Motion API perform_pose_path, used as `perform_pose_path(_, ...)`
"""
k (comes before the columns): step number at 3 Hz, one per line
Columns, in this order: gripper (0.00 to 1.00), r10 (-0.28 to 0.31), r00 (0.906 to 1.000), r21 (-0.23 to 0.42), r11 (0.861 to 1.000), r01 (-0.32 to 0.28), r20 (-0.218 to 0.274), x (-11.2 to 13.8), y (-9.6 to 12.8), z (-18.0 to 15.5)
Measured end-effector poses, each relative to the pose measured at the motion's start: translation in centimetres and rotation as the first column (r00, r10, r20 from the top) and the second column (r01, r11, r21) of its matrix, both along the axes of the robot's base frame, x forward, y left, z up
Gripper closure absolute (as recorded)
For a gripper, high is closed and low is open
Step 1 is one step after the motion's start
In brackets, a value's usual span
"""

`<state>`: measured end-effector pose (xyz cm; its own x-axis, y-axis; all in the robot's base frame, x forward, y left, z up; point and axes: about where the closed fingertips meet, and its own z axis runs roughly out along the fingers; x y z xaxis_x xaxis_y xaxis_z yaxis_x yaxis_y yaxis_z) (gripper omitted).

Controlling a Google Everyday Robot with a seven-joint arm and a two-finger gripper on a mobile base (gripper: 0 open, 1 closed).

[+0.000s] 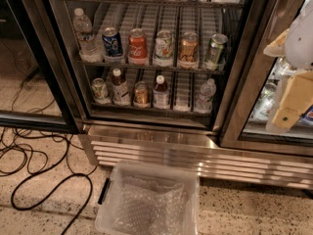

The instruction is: Pick redbull can from top shelf of fridge

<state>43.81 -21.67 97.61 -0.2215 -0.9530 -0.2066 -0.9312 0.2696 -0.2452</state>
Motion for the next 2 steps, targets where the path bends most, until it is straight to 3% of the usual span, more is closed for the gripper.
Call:
perform_pose_path(1, 0.0, 0.0, 1.0, 0.0, 1.0, 0.0, 0.0, 0.0, 0.0, 0.0)
perform_pose_path(2, 0.0, -0.091, 0.9958, -0.01, 0.996, 0.091, 0.009, 0.74, -0.24, -0.24)
